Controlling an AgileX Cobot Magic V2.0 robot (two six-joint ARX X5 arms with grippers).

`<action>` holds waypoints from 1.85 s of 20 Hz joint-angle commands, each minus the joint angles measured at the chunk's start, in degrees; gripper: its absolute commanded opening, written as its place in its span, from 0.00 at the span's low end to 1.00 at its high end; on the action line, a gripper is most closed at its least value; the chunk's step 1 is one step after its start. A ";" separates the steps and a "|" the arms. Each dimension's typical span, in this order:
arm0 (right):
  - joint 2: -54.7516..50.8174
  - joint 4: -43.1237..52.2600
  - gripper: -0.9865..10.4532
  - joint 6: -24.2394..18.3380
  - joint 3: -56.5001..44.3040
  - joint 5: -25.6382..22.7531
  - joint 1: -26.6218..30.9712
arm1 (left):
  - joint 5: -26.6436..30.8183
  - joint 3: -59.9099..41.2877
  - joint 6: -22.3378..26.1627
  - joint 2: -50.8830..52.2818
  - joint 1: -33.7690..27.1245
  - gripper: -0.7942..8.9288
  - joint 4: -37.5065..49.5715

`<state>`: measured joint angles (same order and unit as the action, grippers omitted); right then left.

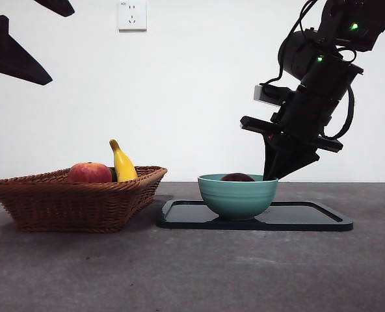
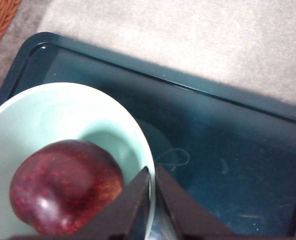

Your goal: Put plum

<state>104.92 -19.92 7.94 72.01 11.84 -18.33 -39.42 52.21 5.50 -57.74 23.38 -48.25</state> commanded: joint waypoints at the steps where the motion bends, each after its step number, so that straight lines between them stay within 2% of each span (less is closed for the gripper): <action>1: 1.38 0.44 0.10 0.70 1.46 0.04 -0.22 | -0.52 0.57 1.14 -0.33 0.26 0.47 0.26; 3: 0.92 0.68 0.11 1.75 1.51 0.02 -0.17 | -0.55 0.57 1.14 -0.33 0.26 0.47 0.26; 5: -0.33 0.77 0.28 1.75 1.57 0.02 -0.17 | -0.55 0.57 1.14 -0.33 0.26 0.47 0.26; 6: -1.20 0.79 0.30 1.75 1.62 0.00 -0.17 | -0.55 0.57 1.14 -0.33 0.26 0.47 0.28; 11: -9.90 -1.86 0.30 1.75 1.62 0.11 0.11 | -0.55 0.57 1.33 -0.33 0.26 0.47 0.35; 15: -22.43 -9.81 0.30 0.74 1.62 3.04 0.09 | -0.55 0.57 1.33 -0.33 0.26 0.47 0.55; 24: -44.44 -29.07 0.30 -4.22 0.59 3.39 0.02 | -0.55 0.57 1.33 -0.33 0.26 0.47 0.72; 27: -50.95 -29.83 0.30 -4.35 -3.89 6.38 -0.33 | -0.52 0.57 1.31 -0.33 0.26 0.47 0.72; 31: -59.47 -29.77 0.30 -4.33 -13.79 7.15 -1.77 | -0.55 0.57 1.31 -0.33 0.26 0.47 0.72; 34: -64.74 -29.42 0.30 -4.31 -21.33 11.28 -2.58 | -0.55 0.57 1.29 -0.33 0.26 0.47 0.74; 37: -68.65 -29.38 0.30 -4.28 -27.08 13.46 -2.67 | -0.52 0.57 1.27 -0.33 0.26 0.47 0.72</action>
<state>35.99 -49.95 4.27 44.49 25.10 -20.64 -39.42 52.21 6.11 -57.74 23.38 -47.99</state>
